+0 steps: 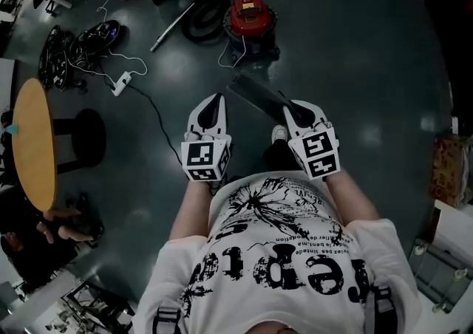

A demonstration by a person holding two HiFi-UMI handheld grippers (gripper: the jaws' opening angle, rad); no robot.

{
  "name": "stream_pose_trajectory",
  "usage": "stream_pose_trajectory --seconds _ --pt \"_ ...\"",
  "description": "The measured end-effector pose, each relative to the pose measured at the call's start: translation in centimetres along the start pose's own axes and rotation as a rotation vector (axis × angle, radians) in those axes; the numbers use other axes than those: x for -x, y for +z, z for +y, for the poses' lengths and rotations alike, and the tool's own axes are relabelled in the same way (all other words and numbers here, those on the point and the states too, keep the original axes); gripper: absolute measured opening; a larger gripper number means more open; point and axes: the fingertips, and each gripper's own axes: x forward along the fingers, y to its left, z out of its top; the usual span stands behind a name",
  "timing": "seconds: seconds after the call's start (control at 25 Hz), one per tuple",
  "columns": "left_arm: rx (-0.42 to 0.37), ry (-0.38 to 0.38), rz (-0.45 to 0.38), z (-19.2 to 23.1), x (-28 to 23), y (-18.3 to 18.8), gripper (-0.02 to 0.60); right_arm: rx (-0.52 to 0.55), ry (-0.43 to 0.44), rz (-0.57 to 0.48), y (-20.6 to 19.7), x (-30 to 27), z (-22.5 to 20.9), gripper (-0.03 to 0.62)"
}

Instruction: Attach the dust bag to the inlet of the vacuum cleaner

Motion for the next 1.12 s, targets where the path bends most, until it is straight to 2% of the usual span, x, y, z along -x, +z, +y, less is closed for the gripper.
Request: stream_pose_trajectory --seconds 0.28,0.4,0.6,0.76,1.12 --pt "0.040 0.012 0.035 -1.4 -11.7 -0.2 0.003 0.062 0.026 0.066 -0.5 -6.2 -11.1 0.021" --pt "0.051 0.001 0.061 -1.4 -15.0 -0.6 0.003 0.089 0.030 0.119 -1.0 -8.6 -14.0 0.021" --pt "0.069 -0.023 0.117 0.5 -20.3 -3.1 0.003 0.114 0.046 0.193 -2.3 -13.5 -16.7 0.021" --pt "0.072 -0.042 0.147 3.1 -25.6 -6.3 0.003 0.151 0.087 0.233 -5.0 -18.9 -17.9 0.021" --pt "0.028 -0.137 0.140 7.6 -38.9 -13.7 0.003 0.223 0.170 0.263 -10.8 -30.5 -19.9 0.021"
